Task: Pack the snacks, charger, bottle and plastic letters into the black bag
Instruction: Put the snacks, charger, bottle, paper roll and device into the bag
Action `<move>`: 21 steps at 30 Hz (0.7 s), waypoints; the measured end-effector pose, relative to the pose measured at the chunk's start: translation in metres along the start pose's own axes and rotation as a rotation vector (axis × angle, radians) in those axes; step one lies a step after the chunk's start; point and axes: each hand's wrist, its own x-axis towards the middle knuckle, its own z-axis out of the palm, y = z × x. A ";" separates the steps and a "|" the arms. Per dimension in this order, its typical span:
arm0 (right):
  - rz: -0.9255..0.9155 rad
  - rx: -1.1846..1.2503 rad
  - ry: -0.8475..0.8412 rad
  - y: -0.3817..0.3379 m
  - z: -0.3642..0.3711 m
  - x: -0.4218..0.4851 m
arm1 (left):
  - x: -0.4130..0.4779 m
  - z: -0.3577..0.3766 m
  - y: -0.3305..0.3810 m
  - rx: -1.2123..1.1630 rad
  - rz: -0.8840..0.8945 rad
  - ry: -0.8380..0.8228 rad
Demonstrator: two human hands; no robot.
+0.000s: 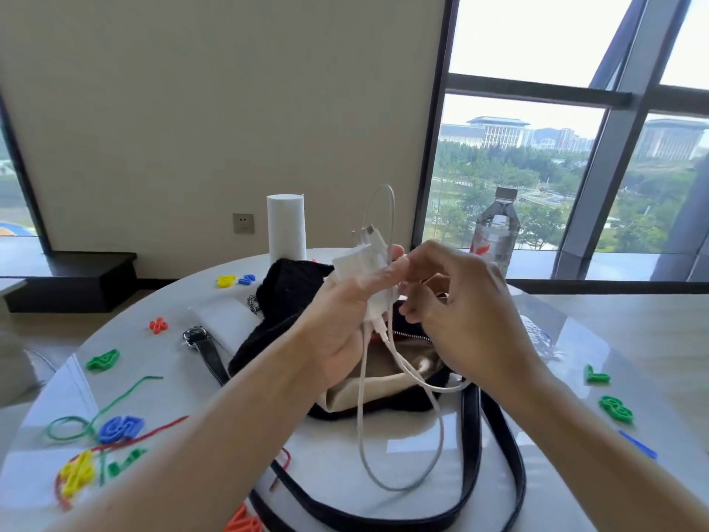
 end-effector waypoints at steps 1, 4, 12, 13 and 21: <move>-0.001 -0.022 -0.001 -0.001 0.002 -0.001 | 0.001 0.000 0.000 -0.011 0.028 0.014; 0.056 0.034 -0.023 -0.002 0.004 -0.001 | 0.004 0.002 -0.001 0.017 0.122 0.082; 0.071 0.148 -0.314 0.004 0.024 -0.015 | 0.001 0.015 0.001 0.026 0.154 0.339; 0.080 0.151 -0.300 0.006 0.025 -0.015 | -0.001 0.017 0.000 0.031 0.130 0.334; -0.004 0.127 -0.082 0.008 0.026 -0.004 | -0.010 0.037 -0.002 0.102 0.080 0.242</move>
